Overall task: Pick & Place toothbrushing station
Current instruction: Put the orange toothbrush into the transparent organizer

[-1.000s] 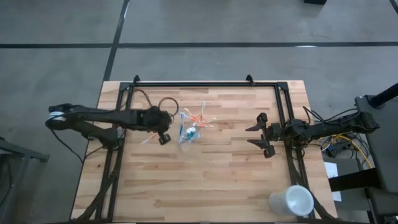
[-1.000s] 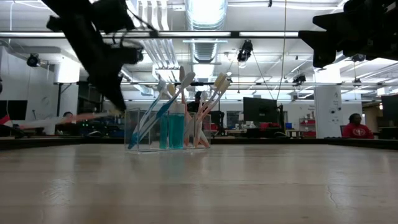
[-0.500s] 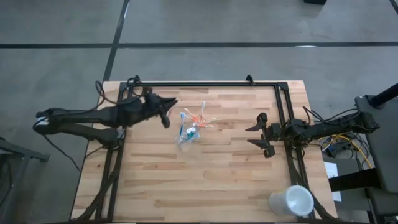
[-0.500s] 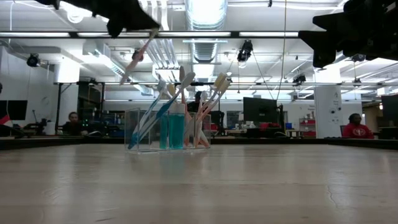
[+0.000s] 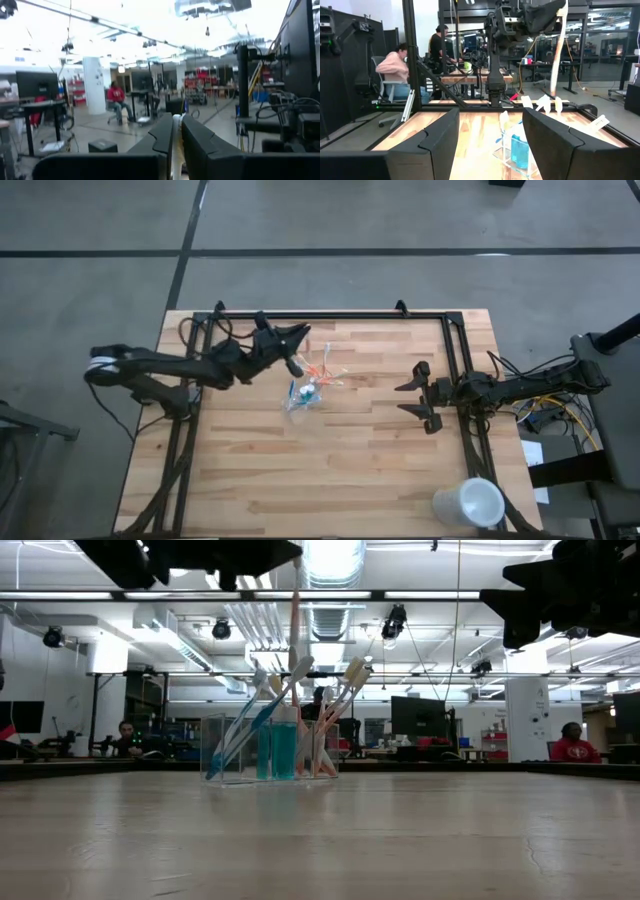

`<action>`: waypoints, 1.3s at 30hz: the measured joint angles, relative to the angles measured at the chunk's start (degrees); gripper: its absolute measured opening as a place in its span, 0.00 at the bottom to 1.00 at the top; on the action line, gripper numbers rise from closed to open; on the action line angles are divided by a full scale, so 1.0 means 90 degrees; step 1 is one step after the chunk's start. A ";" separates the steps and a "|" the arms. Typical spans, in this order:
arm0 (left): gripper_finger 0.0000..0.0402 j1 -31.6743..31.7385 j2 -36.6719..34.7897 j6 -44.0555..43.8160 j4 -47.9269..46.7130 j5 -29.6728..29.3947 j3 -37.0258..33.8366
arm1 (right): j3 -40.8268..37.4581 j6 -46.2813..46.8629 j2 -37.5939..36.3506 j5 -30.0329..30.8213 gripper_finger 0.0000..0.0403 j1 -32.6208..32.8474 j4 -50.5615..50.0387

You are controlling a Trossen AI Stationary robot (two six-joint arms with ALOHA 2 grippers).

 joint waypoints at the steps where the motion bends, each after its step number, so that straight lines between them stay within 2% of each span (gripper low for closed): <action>1: 0.07 0.0000 0.0189 0.0075 0.0301 0.0005 0.0000 | -0.0001 0.0000 0.0000 0.0000 0.53 0.0000 0.0000; 5: 0.07 0.0000 0.0865 0.0104 0.1132 0.0011 0.0019 | -0.0001 0.0001 0.0000 0.0002 0.53 -0.0001 0.0000; 9: 0.08 0.0000 0.1275 -0.0018 0.1482 0.0019 0.0019 | 0.0000 0.0002 -0.0002 0.0000 0.53 -0.0002 0.0000; 15: 0.08 0.0000 0.1469 -0.0268 0.1457 0.0019 0.0017 | -0.0002 0.0000 -0.0003 0.0000 0.53 0.0000 0.0000; 25: 0.08 0.0002 0.1791 -0.0634 0.0813 -0.0002 0.0002 | -0.0002 -0.0009 -0.0002 0.0000 0.53 0.0000 0.0000; 39: 0.08 0.0010 0.2413 -0.0957 0.0807 0.0001 -0.0005 | -0.0002 -0.0009 -0.0002 0.0000 0.53 0.0000 0.0000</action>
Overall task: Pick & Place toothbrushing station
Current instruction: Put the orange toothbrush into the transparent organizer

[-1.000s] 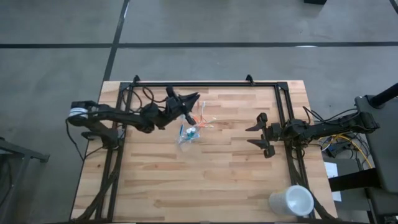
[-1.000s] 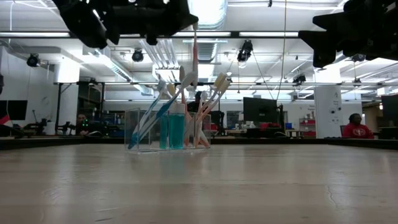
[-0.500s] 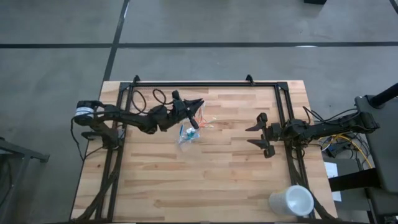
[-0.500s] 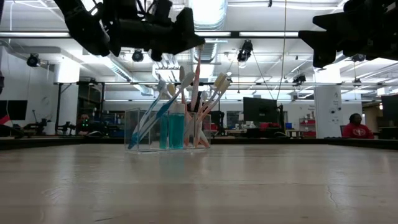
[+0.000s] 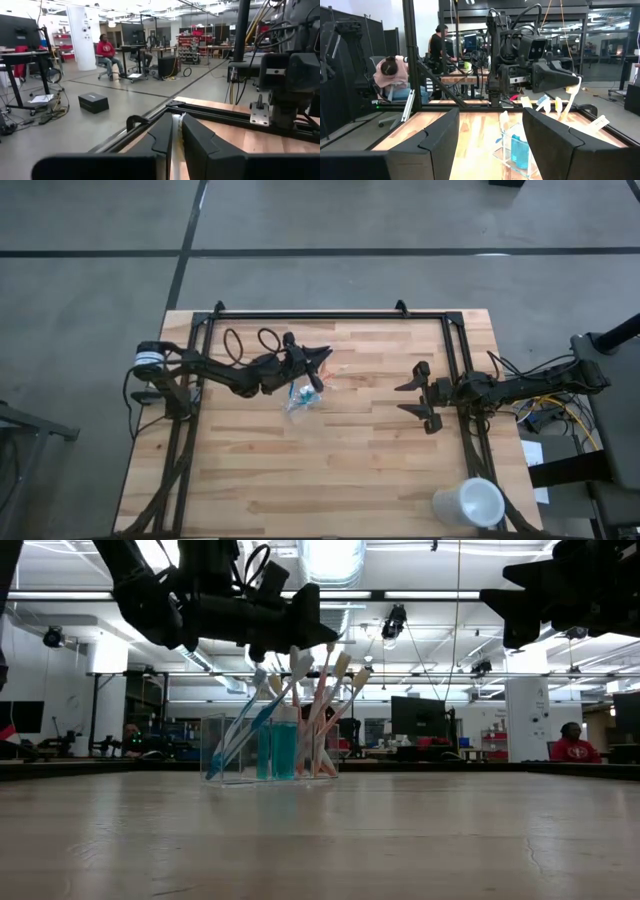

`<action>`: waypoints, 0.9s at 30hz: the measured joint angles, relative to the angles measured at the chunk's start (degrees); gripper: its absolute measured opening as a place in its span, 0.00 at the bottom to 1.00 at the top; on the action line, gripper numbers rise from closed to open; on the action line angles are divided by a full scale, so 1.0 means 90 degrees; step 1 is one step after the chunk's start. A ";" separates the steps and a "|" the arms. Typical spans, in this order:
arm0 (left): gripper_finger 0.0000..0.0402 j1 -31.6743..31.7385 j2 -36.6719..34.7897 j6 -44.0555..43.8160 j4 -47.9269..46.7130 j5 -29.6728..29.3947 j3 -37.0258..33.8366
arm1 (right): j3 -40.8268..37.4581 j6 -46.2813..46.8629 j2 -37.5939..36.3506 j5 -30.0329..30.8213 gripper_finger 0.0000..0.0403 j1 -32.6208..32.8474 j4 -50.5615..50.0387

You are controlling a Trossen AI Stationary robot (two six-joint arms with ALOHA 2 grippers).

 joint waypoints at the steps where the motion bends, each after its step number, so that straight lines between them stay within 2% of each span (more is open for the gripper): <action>1: 0.08 0.0000 0.0008 0.0000 0.0000 0.0001 0.0000 | 0.0001 0.0008 0.0000 0.0000 0.53 0.0000 0.0000; 10: 0.08 -0.0005 -0.0003 -0.0057 -0.0299 0.0117 -0.0002 | 0.0002 0.0008 0.0000 0.0000 0.53 0.0000 0.0000; 27: 0.08 -0.0005 -0.0015 -0.1279 -0.1132 0.0113 -0.0002 | 0.0000 0.0010 0.0005 -0.0001 0.53 0.0000 0.0000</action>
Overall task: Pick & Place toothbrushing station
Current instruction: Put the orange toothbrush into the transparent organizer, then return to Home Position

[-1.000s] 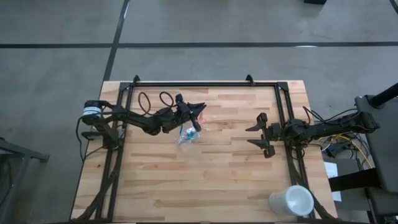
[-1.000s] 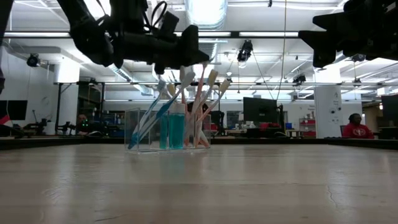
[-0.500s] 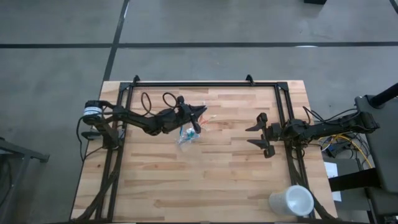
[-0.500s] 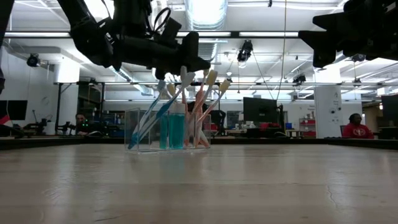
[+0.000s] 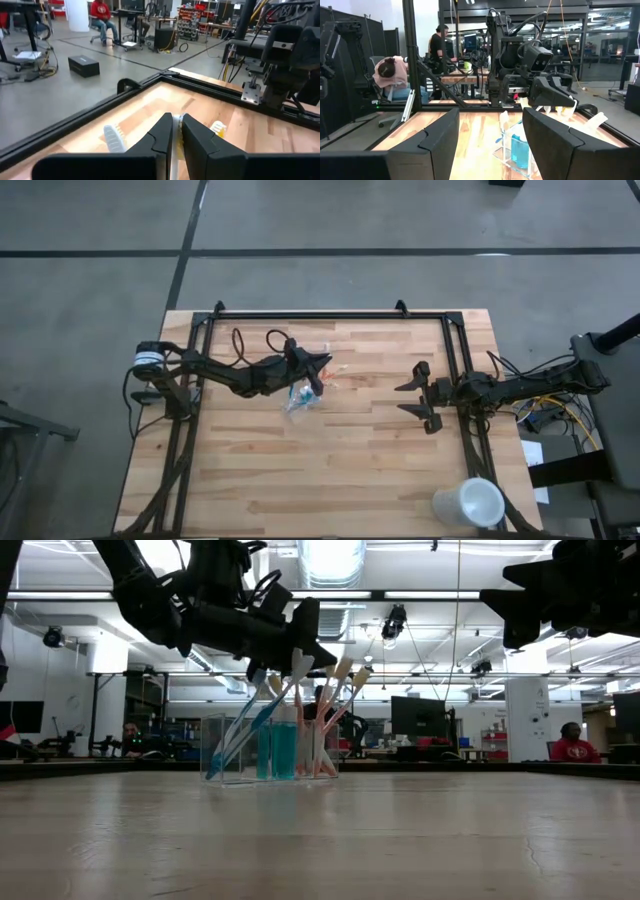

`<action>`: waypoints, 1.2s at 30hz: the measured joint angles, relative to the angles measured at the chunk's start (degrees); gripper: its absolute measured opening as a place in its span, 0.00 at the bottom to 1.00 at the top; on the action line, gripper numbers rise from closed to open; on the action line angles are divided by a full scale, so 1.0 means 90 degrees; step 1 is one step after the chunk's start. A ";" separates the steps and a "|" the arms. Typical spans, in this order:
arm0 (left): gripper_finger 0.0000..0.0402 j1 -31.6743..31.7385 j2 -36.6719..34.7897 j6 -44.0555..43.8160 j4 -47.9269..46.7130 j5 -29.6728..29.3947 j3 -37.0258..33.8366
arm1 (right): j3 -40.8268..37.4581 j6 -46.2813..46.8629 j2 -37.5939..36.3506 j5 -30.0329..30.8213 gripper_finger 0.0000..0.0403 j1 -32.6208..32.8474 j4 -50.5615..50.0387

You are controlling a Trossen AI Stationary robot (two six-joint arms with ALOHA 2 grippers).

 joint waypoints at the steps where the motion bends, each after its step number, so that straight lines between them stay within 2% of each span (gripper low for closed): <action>1: 0.08 0.0003 0.0000 -0.0066 -0.0023 0.0000 0.0000 | 0.0000 -0.0001 0.0000 0.0000 0.53 0.0000 -0.0002; 10: 0.09 0.0002 -0.0060 -0.0093 -0.0085 0.0005 0.0000 | 0.0001 -0.0008 -0.0002 -0.0001 0.53 0.0000 -0.0002; 19: 0.27 0.0000 -0.0211 -0.0091 -0.0083 0.0116 0.0000 | 0.0001 -0.0010 -0.0007 0.0000 0.53 0.0000 -0.0002; 24: 0.33 0.0000 -0.0436 0.0180 -0.0028 0.0133 0.0000 | 0.0002 -0.0009 -0.0007 0.0001 0.53 0.0000 0.0000; 31: 0.33 -0.0005 -0.1623 0.1661 0.0092 0.0129 0.0206 | 0.0001 -0.0004 -0.0005 0.0001 0.53 0.0000 -0.0001; 33: 0.33 -0.0005 -0.2091 0.1936 -0.0236 0.0127 0.0288 | 0.0001 -0.0007 -0.0005 -0.0002 0.53 0.0000 -0.0001; 36: 0.33 -0.0026 -0.2821 0.2144 -0.1277 0.0153 0.0382 | 0.0001 -0.0009 -0.0001 0.0001 0.53 0.0000 -0.0001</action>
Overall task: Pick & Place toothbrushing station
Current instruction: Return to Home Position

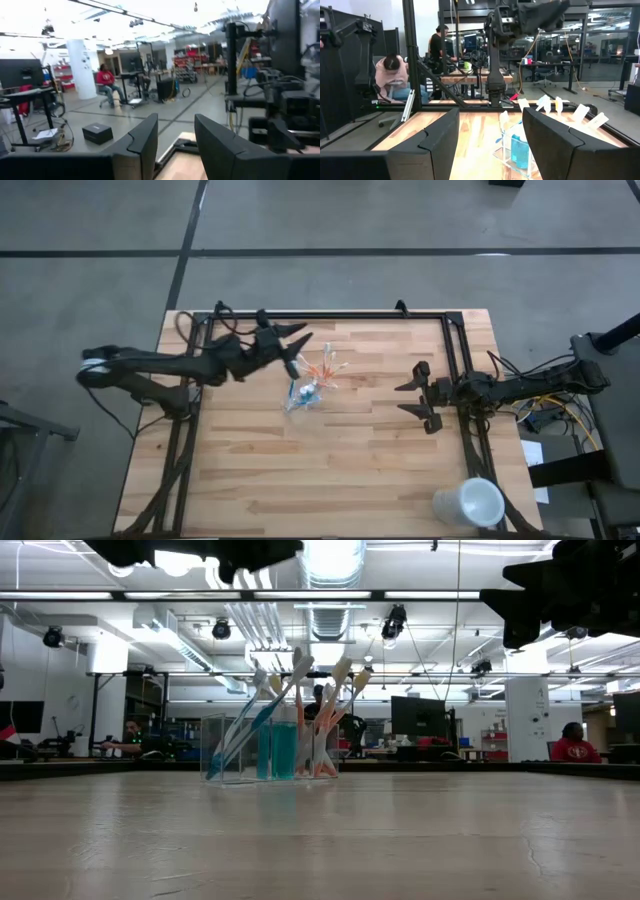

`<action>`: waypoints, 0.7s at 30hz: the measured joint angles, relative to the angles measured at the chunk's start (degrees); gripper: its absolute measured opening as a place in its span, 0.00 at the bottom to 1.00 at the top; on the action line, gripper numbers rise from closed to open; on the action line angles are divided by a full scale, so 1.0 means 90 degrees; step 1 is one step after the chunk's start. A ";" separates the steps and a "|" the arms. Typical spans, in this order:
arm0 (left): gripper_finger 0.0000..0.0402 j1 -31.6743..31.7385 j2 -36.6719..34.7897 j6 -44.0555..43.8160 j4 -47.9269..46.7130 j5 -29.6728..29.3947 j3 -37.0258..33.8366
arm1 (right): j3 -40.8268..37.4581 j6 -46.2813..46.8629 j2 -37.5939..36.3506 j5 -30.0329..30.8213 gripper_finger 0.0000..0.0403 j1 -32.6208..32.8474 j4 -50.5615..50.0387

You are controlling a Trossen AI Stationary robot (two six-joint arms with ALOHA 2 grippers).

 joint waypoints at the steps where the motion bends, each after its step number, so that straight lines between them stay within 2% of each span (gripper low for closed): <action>1: 0.33 -0.0008 -0.0263 0.0001 -0.0367 0.0041 0.0017 | -0.0001 0.0000 0.0001 0.0000 0.53 0.0000 0.0001; 5: 0.33 -0.0055 -0.1250 -0.0043 -0.1727 0.0417 0.0046 | -0.0001 0.0000 0.0001 0.0000 0.53 0.0000 0.0001; 9: 0.34 -0.0064 -0.2125 -0.0194 -0.2950 0.1071 0.0046 | 0.0000 -0.0002 0.0000 0.0000 0.53 0.0000 0.0001; 15: 0.34 -0.0074 -0.3252 -0.0844 -0.4274 0.1825 0.0043 | -0.0001 0.0009 -0.0001 0.0000 0.53 0.0000 0.0001; 21: 0.34 -0.0075 -0.4060 -0.0566 -0.5264 0.2640 0.0039 | -0.0001 0.0004 -0.0001 0.0000 0.53 0.0000 0.0001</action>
